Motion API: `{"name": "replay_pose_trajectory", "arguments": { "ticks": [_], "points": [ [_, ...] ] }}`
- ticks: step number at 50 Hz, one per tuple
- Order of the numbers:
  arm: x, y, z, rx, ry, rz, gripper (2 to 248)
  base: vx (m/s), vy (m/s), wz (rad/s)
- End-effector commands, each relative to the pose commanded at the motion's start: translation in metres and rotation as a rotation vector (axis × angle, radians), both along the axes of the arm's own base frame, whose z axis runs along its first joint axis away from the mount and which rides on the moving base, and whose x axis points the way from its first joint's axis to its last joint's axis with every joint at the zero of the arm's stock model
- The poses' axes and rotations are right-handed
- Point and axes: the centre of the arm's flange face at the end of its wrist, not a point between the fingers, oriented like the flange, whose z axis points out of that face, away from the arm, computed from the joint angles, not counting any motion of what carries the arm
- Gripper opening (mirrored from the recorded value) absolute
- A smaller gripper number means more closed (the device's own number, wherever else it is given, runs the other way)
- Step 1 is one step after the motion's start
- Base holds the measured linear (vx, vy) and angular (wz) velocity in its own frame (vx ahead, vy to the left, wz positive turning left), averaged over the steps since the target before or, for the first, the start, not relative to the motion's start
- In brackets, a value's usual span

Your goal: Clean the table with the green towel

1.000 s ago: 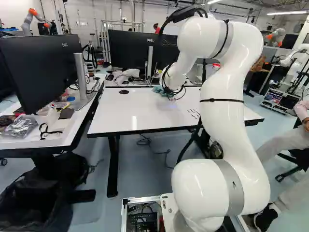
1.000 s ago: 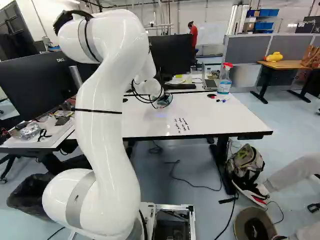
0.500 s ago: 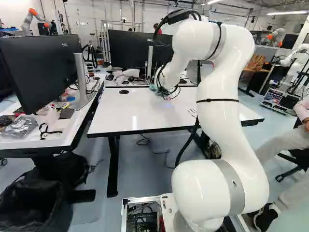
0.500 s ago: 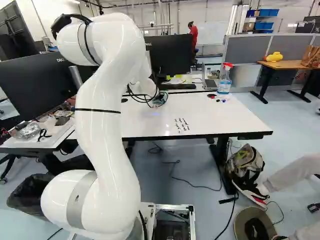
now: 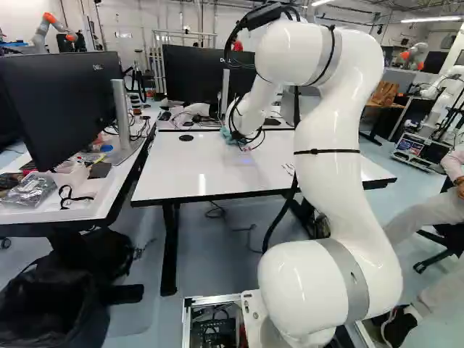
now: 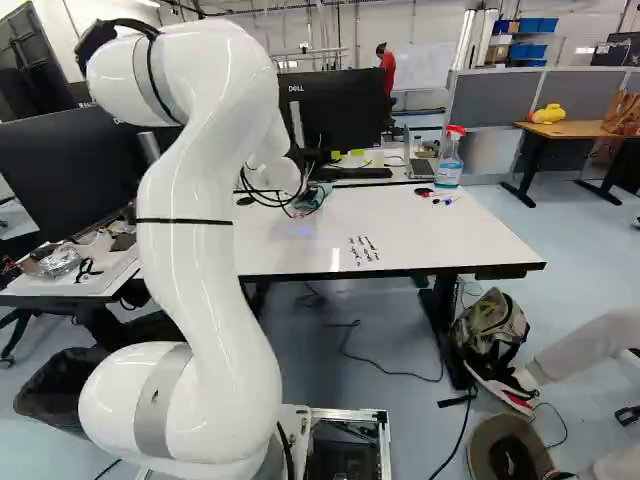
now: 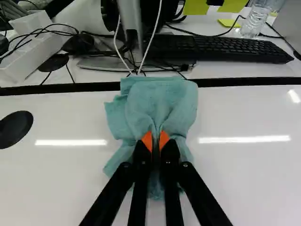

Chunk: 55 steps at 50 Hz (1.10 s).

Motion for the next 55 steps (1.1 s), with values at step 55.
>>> {"name": "replay_pose_trajectory", "arguments": {
  "ticks": [55],
  "points": [
    [-0.082, 0.010, 0.009, -0.002, 0.056, 0.021, 37, 0.000, 0.000, 0.000]
  ]
}}
